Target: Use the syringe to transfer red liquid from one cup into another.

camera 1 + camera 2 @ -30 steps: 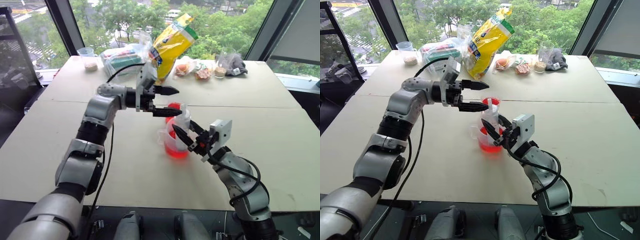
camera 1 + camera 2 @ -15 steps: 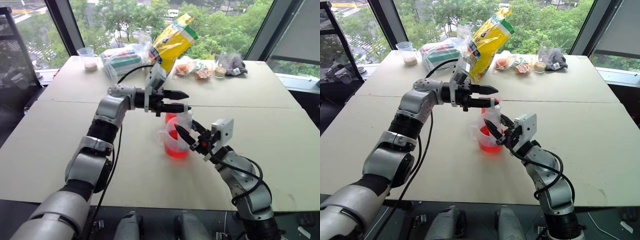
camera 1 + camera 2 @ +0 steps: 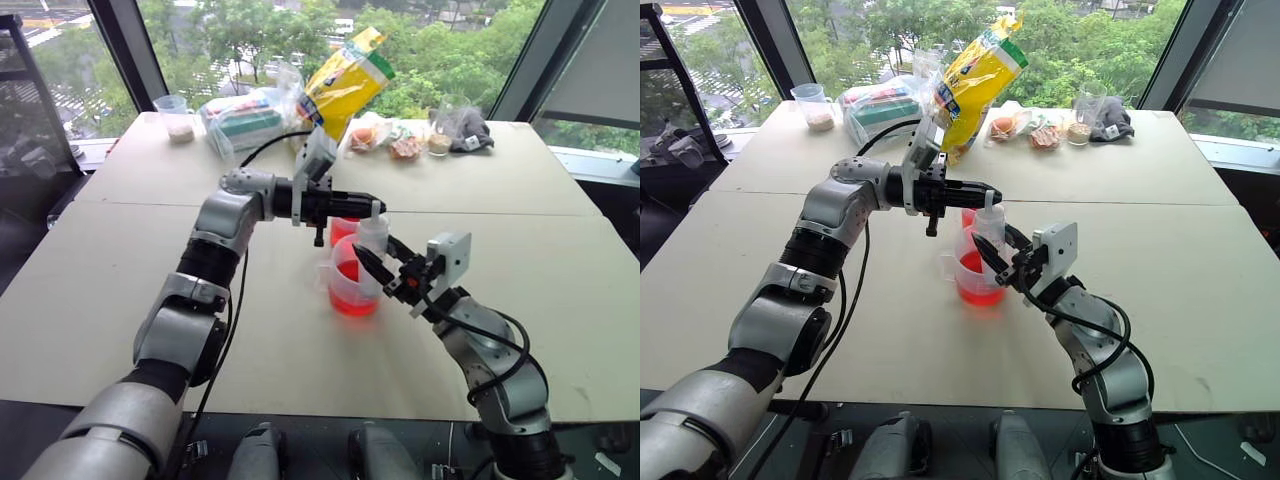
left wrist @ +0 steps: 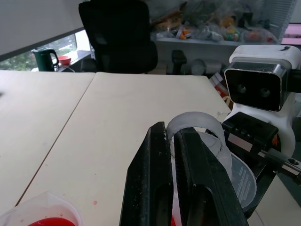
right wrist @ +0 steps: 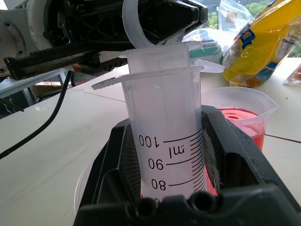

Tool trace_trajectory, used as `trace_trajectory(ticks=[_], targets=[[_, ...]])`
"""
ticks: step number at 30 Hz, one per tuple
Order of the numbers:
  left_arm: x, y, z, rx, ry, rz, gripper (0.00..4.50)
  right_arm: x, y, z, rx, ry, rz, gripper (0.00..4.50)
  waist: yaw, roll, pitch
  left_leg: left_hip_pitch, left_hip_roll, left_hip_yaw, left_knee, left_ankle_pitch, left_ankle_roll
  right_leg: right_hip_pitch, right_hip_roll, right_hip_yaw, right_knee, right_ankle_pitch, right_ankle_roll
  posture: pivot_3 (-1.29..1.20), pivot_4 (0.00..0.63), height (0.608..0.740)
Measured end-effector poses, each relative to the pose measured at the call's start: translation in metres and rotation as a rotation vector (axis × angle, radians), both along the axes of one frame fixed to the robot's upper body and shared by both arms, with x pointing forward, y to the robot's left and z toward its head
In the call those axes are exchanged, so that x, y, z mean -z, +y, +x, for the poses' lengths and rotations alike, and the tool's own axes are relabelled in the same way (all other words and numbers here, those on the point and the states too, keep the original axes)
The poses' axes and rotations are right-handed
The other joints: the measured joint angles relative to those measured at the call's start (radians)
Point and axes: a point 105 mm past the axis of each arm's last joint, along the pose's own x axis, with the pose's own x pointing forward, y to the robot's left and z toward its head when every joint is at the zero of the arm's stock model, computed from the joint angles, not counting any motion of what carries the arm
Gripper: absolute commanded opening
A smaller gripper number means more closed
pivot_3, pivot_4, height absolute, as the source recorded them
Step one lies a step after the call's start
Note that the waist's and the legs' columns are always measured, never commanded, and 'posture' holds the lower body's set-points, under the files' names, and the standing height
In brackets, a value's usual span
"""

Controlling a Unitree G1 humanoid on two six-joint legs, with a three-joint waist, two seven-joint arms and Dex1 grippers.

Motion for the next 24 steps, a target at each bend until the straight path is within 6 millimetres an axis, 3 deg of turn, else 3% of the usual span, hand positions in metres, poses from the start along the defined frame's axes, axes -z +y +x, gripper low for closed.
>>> trace_trajectory(ticks=[24], targets=[[-0.007,0.009,0.013,-0.049,-0.022,-0.012,0.07,0.003,0.0,0.008,-0.014,0.036,-0.008,1.42,0.0,0.0,0.0,0.0,0.0,0.0,0.0,0.0,0.0,0.0,0.0,0.0,0.0,0.0,0.0,0.0,0.15,0.74]])
